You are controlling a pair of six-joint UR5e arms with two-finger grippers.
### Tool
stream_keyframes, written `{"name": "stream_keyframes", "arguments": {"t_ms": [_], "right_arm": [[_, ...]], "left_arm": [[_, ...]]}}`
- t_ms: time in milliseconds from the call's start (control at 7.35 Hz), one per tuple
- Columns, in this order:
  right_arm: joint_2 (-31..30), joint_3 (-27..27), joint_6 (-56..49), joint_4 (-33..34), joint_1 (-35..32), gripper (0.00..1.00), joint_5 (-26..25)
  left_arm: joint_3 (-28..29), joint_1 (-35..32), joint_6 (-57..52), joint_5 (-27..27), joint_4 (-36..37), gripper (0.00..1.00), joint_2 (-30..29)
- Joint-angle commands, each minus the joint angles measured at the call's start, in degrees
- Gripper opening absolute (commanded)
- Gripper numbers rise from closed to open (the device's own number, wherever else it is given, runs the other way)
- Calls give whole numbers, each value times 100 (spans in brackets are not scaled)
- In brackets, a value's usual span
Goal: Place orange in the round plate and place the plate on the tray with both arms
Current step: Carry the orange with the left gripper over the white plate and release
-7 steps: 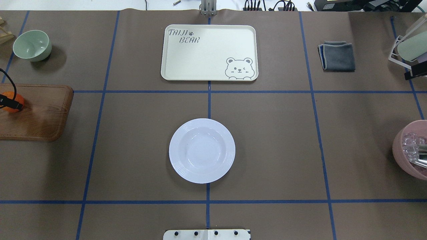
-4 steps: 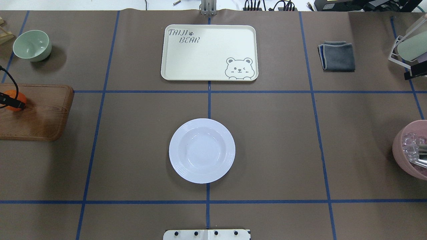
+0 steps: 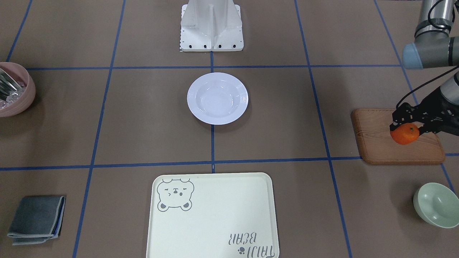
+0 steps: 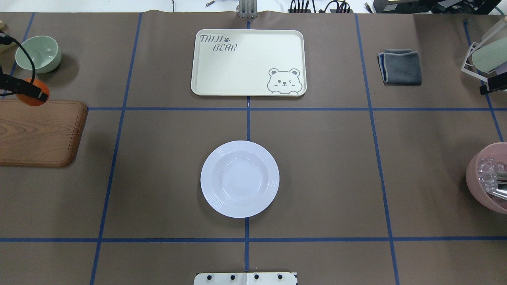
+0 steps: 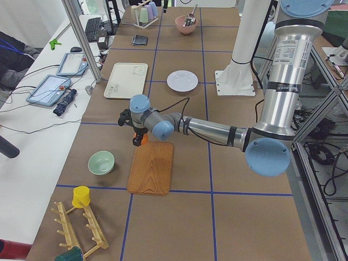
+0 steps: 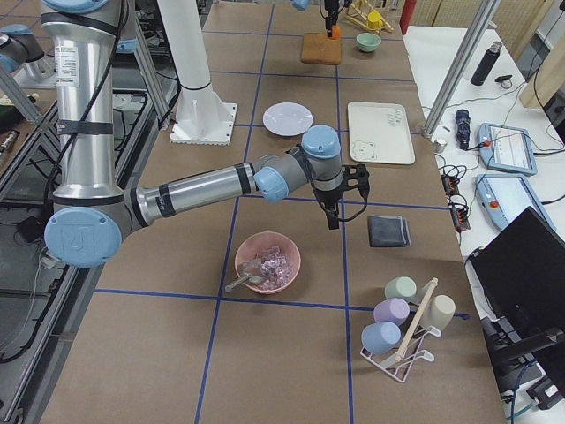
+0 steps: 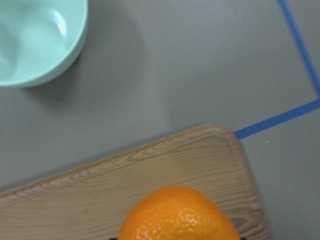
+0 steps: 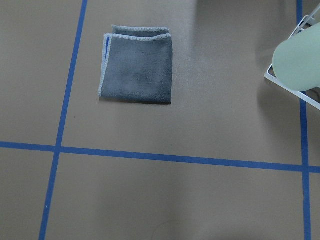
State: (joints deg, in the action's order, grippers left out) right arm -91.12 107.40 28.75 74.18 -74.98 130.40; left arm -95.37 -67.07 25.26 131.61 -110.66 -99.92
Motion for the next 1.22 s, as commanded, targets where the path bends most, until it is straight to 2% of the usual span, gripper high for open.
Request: {"name": "stream_keyframes", "arguments": {"t_ms": [0,272,408,680,817,953,1089], "right_arm": [[15,0,78,0,1,100,29],[77,131,664,0,175,100,38],[77,306,1102,-9,281,100,38],[173,457,1624,-35,510,100,12],[165,448,1634,-157,537,100,3],[165,448,1634,-158,546,100,3],[165,448,1634,-167,563,100,3]], "left_arm": [[-1033,760,1456,-466,1402,0,-814],[-1089,2077,2934,-1431,2605,0,-2122],[-1045,2623,3619,-1741,2759,0,-2503],[-756,3547,4520,-2346,2778,0,-2988],[-294,4065,5001,-2750,2761,0,-3434],[172,4314,5250,-2928,2708,0,-3734],[325,4569,5331,-3095,2508,0,-3711]]}}
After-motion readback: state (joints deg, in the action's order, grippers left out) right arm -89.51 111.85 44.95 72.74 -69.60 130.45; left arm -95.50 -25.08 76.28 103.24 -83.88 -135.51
